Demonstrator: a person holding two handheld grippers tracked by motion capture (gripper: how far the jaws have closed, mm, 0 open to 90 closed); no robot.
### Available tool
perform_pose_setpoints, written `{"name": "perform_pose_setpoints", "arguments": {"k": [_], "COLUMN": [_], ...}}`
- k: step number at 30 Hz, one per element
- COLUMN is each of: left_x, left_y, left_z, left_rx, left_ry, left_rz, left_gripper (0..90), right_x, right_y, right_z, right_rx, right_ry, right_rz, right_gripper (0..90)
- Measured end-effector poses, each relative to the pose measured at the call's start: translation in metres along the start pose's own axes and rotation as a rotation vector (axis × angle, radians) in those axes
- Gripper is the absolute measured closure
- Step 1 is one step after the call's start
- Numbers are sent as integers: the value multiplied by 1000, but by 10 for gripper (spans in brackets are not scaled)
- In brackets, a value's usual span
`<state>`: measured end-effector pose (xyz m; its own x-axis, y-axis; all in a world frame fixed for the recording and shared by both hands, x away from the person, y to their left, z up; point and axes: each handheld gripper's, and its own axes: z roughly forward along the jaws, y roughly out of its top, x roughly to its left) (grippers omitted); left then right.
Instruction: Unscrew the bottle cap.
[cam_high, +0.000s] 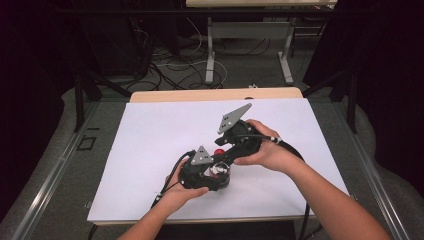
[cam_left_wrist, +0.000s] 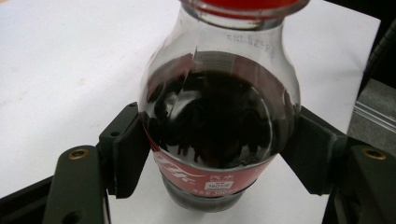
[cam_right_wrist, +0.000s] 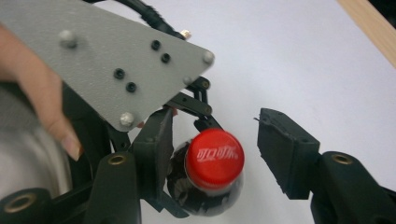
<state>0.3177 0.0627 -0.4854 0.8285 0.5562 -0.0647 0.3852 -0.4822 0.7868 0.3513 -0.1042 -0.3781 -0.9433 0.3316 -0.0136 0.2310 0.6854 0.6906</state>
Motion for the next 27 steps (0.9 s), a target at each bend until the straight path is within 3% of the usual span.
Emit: {"name": "perform_pose_setpoints", "arguments": {"k": [4,5,6,10,12,21,27], "left_x": [3,3,4,5,5,3,4], "left_y": [1,1,1,0,-1,0,-1], "left_z": [-4,-4,-4,-3,-2,-2,-3], "left_rx": [-3,-3,-4,-4,-4,-8,-6], "left_ry": [27,27,24,40,44,68,65], "left_rz": [-14,-14,-23,-30,-29,-33,-45], "left_gripper": [303,303,302,302,302,302,303], "right_x": [8,8,12,19,20,22,21], "right_y": [-6,-6,-8,-8,-6,1,2], "right_z": [1,1,2,4,7,19,21], "right_rx": [-23,-23,-50,-89,-88,-57,-58], "right_ry": [-114,-114,-152,-181,-218,-253,-239], "right_rz": [142,142,183,302,308,342,342], "right_gripper": [463,463,487,544,562,602,609]}}
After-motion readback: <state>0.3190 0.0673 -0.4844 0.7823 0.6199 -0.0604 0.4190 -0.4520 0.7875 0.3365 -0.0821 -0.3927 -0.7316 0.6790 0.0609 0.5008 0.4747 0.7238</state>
